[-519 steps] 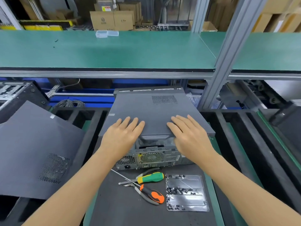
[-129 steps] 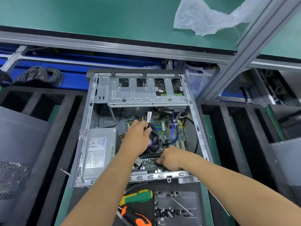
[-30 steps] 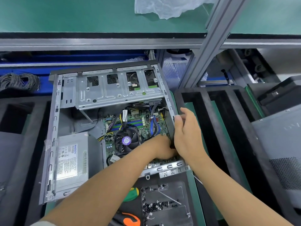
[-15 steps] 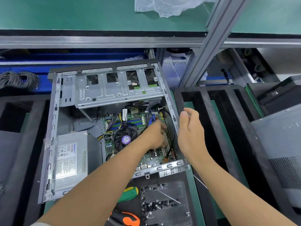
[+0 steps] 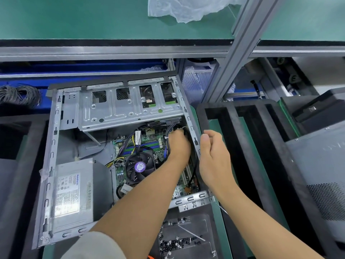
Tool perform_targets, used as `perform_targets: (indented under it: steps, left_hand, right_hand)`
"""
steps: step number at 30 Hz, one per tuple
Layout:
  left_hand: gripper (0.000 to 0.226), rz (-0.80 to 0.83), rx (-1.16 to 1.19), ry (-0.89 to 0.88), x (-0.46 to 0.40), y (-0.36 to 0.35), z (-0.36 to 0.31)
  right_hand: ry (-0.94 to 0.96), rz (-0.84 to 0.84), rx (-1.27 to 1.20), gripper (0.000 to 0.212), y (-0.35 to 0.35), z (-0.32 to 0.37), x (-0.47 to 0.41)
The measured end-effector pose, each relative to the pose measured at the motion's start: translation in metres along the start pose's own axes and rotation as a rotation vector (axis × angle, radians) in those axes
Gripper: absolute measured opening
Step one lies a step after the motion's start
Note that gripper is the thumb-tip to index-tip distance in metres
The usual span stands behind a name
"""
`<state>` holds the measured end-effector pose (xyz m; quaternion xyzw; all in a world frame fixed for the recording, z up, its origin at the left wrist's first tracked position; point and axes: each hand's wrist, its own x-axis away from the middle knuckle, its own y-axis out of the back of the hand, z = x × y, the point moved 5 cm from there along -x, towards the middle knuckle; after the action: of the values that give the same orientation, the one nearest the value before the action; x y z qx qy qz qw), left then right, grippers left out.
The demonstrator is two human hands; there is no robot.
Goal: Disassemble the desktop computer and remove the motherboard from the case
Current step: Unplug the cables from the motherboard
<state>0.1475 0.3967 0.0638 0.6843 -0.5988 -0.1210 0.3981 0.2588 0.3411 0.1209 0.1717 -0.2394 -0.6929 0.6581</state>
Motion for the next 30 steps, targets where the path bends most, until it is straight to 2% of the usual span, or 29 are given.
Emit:
perform_targets:
  steps: [9, 26, 30]
  left_hand:
    - [0.022, -0.062, -0.053, 0.037, -0.004, -0.010, 0.002]
    - [0.023, -0.042, -0.029, 0.041, -0.006, -0.014, 0.005]
    - [0.024, -0.046, -0.074, 0.018, -0.008, -0.012, 0.004]
  right_hand:
    - [0.010, 0.014, 0.015, 0.037, -0.003, -0.003, -0.001]
    - [-0.001, 0.037, 0.020, 0.041, -0.007, -0.006, -0.002]
    - [-0.002, 0.042, 0.019, 0.047, -0.007, -0.005, -0.001]
